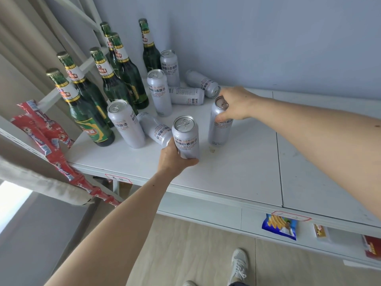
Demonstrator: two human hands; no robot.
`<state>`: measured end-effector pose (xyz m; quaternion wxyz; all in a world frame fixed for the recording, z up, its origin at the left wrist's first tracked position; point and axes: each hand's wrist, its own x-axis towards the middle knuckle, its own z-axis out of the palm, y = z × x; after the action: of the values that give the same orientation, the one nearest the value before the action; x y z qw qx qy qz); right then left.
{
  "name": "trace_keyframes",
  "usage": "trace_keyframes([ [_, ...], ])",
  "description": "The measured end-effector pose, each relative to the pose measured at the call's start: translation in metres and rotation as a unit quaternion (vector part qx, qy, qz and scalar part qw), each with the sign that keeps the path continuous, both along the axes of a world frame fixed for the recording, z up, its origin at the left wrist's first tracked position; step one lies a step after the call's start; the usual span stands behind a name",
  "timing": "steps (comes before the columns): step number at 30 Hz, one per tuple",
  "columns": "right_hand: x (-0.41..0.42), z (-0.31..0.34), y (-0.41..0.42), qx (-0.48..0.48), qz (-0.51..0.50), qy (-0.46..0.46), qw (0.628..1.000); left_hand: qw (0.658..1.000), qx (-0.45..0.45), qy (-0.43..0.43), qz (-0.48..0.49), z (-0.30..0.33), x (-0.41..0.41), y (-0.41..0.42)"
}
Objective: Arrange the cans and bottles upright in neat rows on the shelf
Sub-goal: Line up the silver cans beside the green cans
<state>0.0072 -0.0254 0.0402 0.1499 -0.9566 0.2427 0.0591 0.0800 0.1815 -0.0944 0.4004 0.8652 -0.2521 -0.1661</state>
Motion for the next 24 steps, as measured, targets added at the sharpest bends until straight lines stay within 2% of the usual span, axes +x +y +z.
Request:
trace_keyframes([
  [8, -0.024, 0.011, 0.001, 0.001, -0.030, 0.016, 0.999, 1.000, 0.009, 0.003, -0.022, 0.006, -0.005, -0.001],
  [15, -0.054, 0.032, -0.011, 0.004, -0.076, 0.003, 0.997, 0.997, 0.011, 0.013, -0.081, 0.023, -0.016, -0.017],
  [24, -0.130, 0.052, -0.043, -0.001, -0.149, 0.001, 0.989, 0.987, 0.050, -0.002, -0.154, 0.047, -0.046, -0.066],
])
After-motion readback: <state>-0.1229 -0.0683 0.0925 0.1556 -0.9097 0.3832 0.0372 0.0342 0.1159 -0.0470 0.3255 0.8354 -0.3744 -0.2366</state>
